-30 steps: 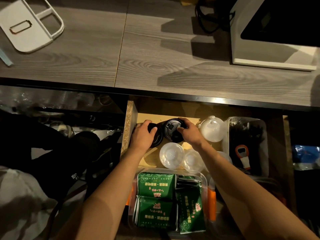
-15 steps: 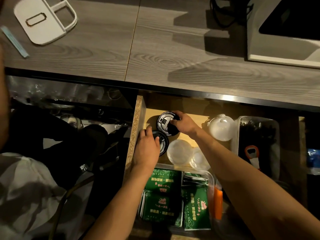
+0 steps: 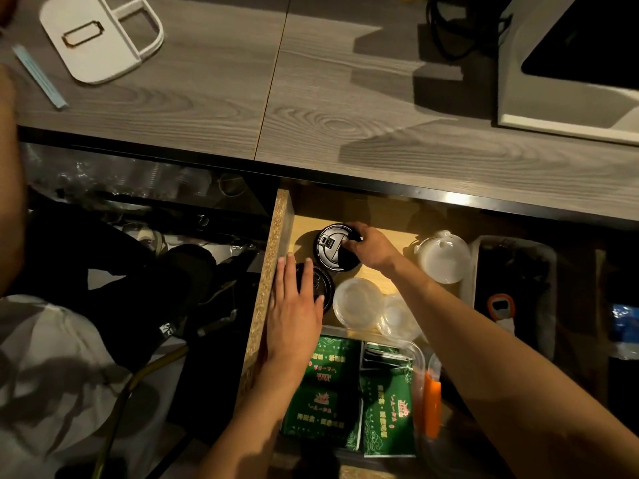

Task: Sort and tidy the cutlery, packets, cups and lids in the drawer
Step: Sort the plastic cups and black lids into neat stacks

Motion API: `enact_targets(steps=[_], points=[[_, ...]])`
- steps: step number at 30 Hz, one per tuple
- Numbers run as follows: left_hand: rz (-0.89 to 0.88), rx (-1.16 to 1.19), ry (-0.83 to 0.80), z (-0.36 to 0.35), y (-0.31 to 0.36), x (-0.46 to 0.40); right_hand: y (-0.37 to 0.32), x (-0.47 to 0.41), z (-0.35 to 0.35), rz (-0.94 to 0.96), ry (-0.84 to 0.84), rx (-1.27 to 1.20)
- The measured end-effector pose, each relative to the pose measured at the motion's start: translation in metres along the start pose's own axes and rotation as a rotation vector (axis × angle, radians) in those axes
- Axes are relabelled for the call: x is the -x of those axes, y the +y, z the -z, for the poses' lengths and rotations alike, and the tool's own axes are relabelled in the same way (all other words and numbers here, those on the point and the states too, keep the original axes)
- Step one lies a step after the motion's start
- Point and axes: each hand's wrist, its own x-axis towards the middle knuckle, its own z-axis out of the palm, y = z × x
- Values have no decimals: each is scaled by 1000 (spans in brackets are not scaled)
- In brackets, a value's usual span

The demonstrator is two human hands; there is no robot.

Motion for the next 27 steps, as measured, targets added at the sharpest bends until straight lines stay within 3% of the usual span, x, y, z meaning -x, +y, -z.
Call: enact_targets(steps=[3, 8, 13, 21, 27], points=[[-32, -32, 28, 0, -2, 2, -2, 1, -1, 2, 2, -7], [-60, -4, -152, 4, -4, -13, -4, 3, -3, 9, 16, 16], [35, 348, -55, 22, -8, -1, -8, 5, -6, 39, -3, 35], [181, 767, -51, 36, -12, 3, -37, 1, -28, 72, -129, 132], [183, 690, -170, 37, -10, -3, -51, -2, -41, 82, -151, 290]])
